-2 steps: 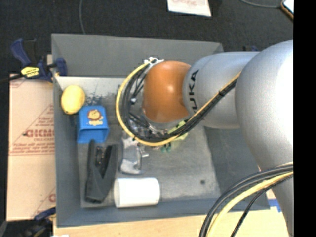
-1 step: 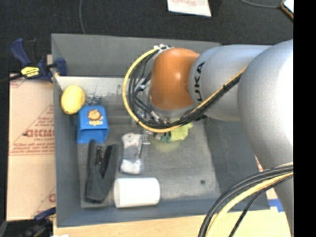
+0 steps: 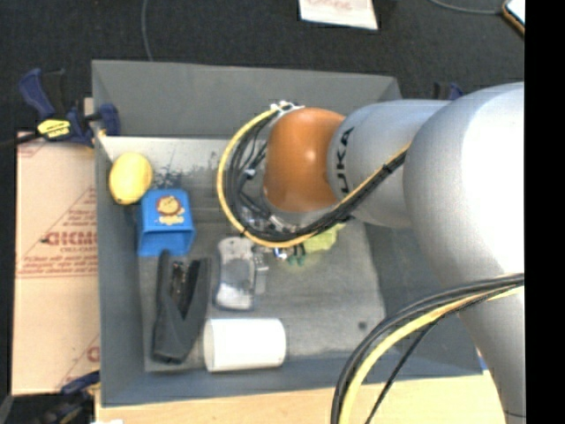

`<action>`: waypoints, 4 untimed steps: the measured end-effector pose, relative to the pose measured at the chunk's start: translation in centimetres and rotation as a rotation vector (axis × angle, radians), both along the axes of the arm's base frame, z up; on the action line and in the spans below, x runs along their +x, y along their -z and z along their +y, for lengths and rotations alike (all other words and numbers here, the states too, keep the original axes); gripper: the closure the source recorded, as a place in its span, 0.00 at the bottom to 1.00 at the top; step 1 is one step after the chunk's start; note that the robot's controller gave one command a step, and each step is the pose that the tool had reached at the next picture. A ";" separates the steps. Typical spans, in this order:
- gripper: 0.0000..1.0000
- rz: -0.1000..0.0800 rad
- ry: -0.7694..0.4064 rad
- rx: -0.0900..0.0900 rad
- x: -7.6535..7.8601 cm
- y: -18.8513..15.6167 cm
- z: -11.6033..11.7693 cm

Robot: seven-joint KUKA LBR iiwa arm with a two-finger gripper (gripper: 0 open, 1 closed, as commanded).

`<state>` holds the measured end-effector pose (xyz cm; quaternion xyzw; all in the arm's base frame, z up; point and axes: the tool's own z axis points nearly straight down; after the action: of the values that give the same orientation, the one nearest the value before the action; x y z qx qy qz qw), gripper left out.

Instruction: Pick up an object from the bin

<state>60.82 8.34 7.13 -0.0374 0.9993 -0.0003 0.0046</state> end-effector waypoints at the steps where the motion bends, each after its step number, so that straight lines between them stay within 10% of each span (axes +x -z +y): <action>1: 1.00 -0.003 0.077 0.000 -0.5 -0.2 0.3; 4: 1.00 -0.012 0.078 0.003 -0.4 -2.1 0.3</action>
Offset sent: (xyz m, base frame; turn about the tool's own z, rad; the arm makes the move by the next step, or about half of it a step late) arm 0.0000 0.0000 0.0000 0.0000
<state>60.39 8.67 9.28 0.0018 0.9999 0.0006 0.0104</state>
